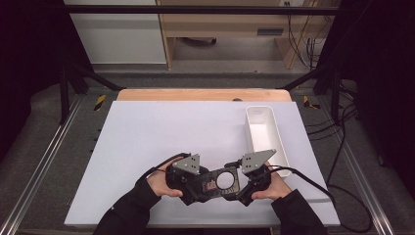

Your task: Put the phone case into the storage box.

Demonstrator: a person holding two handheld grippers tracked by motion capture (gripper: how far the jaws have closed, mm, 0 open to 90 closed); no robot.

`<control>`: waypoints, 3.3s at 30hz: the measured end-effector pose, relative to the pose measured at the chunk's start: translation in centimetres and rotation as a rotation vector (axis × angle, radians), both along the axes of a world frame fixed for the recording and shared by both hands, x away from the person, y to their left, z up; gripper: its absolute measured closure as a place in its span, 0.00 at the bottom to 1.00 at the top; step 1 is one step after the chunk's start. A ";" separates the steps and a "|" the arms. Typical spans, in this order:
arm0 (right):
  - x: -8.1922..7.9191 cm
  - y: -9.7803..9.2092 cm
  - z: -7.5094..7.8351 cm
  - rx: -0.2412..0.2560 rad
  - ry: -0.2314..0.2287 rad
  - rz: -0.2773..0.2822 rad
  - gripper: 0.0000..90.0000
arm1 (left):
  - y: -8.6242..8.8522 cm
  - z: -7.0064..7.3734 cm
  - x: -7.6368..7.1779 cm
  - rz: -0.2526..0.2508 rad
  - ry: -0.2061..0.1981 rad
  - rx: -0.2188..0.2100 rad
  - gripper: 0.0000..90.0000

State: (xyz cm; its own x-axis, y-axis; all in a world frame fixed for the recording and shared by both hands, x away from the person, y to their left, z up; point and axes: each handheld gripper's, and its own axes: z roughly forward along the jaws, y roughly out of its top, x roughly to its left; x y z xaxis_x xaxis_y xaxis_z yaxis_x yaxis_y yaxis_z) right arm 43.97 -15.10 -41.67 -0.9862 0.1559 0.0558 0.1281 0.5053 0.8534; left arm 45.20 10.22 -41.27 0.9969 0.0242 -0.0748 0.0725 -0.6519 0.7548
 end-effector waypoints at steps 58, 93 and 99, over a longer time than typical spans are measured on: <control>0.7 -0.5 1.3 -0.052 0.014 0.032 0.14 | -0.3 0.2 -0.1 0.020 -0.081 0.219 0.02; 1.6 2.8 4.0 -0.273 -0.005 0.088 0.14 | -3.3 -0.2 0.5 -0.022 -0.103 0.426 0.03; 1.7 3.4 4.3 -0.301 -0.002 0.091 0.14 | -3.8 -0.2 0.5 -0.020 -0.106 0.441 0.05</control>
State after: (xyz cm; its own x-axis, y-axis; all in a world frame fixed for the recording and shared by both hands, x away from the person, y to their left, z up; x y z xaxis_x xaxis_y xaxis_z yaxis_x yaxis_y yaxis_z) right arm 45.65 -11.74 -37.32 -0.9969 0.0762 0.0182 0.0690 0.7446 0.6639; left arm 45.73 6.40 -41.43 0.9991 0.0116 0.0407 -0.0060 -0.9135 0.4069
